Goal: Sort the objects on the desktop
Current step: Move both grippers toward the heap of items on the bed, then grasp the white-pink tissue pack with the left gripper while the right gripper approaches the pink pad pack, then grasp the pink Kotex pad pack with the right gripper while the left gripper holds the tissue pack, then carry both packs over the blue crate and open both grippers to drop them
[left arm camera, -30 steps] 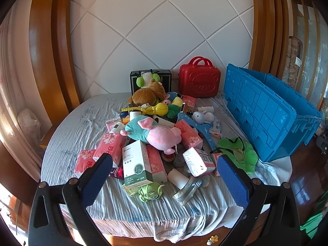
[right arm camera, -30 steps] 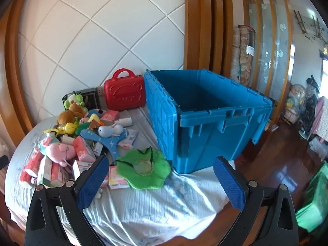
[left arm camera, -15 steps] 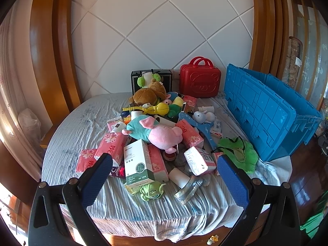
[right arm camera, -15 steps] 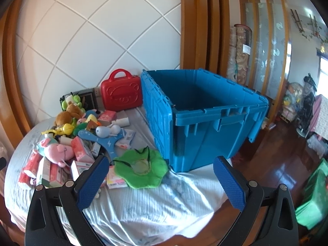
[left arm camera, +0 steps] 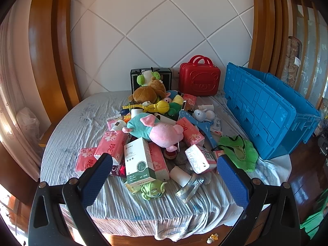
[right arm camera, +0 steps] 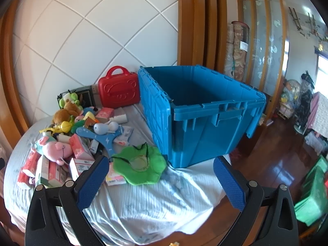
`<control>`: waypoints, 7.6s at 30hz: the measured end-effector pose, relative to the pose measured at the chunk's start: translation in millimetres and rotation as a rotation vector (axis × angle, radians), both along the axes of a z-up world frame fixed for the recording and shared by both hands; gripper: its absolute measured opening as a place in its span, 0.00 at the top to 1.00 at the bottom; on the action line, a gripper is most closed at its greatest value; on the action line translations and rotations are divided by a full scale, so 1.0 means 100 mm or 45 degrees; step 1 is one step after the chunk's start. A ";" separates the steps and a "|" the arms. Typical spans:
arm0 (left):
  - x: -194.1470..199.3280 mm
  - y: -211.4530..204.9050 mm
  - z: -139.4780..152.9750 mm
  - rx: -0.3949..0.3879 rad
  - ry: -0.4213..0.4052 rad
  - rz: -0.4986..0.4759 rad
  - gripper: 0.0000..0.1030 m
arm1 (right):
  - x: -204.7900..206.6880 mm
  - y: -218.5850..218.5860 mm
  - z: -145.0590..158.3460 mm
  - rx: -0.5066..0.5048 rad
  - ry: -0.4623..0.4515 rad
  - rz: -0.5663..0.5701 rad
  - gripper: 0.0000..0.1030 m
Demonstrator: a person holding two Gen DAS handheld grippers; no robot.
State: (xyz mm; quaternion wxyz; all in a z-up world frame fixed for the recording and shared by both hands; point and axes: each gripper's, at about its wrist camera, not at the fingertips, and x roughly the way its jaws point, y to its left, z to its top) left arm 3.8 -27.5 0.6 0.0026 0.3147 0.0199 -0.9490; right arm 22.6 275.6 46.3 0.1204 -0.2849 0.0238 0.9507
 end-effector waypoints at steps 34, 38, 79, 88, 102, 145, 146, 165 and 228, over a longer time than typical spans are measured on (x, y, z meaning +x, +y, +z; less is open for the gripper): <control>-0.98 0.48 -1.90 0.102 -0.490 0.006 0.00 | -1.45 -0.20 -1.61 -0.079 -0.564 0.420 0.00; -1.12 0.51 -2.01 0.086 -0.520 0.098 0.02 | -1.70 -0.18 -1.91 -0.064 -0.631 0.497 0.00; -2.18 1.06 -2.34 0.111 -0.543 -0.184 0.19 | -2.56 -0.59 -2.92 -0.276 -0.742 0.530 0.02; -1.99 0.89 -2.14 0.078 -0.467 -0.152 0.27 | -2.40 -0.60 -2.74 -0.351 -0.728 0.473 0.14; -2.12 0.93 -2.26 0.067 -0.446 -0.188 0.24 | -2.38 -0.54 -2.78 -0.505 -0.772 0.372 0.09; -2.19 0.84 -2.05 0.065 -0.383 -0.230 0.38 | -3.01 -0.77 -2.97 -0.585 -0.573 0.156 0.00; -2.20 0.87 -2.08 0.058 -0.385 -0.233 0.38 | -3.09 -0.78 -3.01 -0.574 -0.571 0.129 0.00; -1.97 0.99 -2.06 -0.002 -0.392 -0.285 0.39 | -2.26 -0.60 -2.96 -0.338 -0.796 0.377 0.25; -2.29 5.15 0.23 -0.191 -0.082 -0.429 0.37 | -2.43 3.34 -0.27 0.073 -0.084 0.062 0.34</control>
